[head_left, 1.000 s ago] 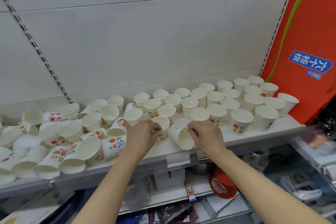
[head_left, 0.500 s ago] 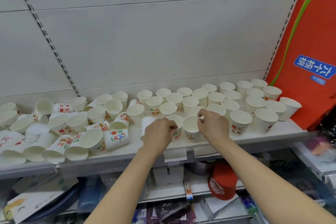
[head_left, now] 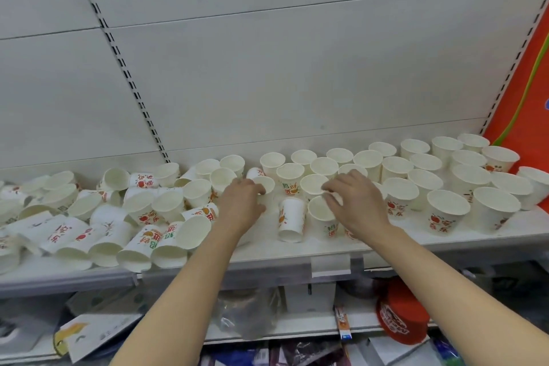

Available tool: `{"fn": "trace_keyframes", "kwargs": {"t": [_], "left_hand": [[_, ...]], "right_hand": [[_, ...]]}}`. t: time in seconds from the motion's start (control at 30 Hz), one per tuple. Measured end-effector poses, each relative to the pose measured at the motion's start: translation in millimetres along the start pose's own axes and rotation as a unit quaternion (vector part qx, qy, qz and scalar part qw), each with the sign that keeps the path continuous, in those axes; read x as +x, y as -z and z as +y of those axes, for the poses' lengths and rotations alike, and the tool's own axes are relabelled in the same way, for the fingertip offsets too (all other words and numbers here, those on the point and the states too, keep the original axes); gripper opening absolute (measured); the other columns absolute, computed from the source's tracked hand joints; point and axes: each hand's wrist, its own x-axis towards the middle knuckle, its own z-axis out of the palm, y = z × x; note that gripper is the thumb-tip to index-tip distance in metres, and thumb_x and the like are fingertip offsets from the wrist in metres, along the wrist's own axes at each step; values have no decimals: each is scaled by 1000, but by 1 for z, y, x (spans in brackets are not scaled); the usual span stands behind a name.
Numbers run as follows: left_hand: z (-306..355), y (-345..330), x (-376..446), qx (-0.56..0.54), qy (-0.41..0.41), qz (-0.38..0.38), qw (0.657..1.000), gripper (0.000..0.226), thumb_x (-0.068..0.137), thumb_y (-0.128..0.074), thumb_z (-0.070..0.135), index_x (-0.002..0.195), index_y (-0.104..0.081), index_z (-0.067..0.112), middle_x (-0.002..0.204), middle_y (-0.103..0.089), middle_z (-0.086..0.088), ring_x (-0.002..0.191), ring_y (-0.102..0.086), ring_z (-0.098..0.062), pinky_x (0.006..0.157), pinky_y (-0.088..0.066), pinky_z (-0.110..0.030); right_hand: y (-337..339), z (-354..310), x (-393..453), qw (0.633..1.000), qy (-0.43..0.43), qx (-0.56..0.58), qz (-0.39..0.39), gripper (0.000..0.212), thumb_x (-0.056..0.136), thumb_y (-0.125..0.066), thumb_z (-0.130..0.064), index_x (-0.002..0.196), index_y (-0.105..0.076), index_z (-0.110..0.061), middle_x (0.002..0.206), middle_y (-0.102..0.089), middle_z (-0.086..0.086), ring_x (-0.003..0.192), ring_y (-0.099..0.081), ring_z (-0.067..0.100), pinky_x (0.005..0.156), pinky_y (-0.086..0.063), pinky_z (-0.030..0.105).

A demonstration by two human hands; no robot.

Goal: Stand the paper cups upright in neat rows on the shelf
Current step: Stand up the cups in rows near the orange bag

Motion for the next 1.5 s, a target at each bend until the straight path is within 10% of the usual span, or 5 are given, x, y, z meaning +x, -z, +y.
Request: {"fn": "trace_keyframes", "kwargs": {"t": [0.2,0.43,0.6,0.93,1.5], "left_hand": [[-13,-2,19,-23,-91,-33,995,18,89,-60,28,101,-73,28,98,-67,-1,103,-53,-20,67,-38,-29],[-55,18,53,-158,-107,-47,980,17,85,-67,42,98,-72,33,91,-67,19,87,-60,-8,71,-47,-28],[-66,10,100,-6,-114,-51,992,27,85,-65,31,112,-67,30,111,-67,5,107,-58,-18,79,-44,-29],[-41,-12,124,156,-162,-22,974,23,90,-51,17,107,-66,22,102,-67,-1,93,-65,-23,70,-39,-29],[-68,15,128,-41,-47,-16,998,27,82,-58,21,104,-70,31,106,-68,3,98,-63,-23,71,-42,-26]], "right_hand": [[-41,-43,39,968,-8,-87,-237,34,87,-56,-45,113,-66,-26,101,-65,-2,106,-43,22,85,-30,34],[-61,-55,48,937,-70,-147,-307,30,86,-55,-44,102,-65,-21,102,-65,2,109,-41,24,86,-26,35],[-59,-61,50,938,-116,-134,-299,9,82,-58,-33,74,-55,-30,86,-64,-5,102,-45,20,93,-25,35],[-54,-60,40,915,-108,-178,-346,30,87,-47,-50,88,-66,-26,90,-63,-4,105,-43,21,109,-12,46],[-66,-62,0,987,-59,-92,-122,17,72,-72,-39,74,-69,-23,71,-65,-10,72,-55,22,75,-29,33]]}}
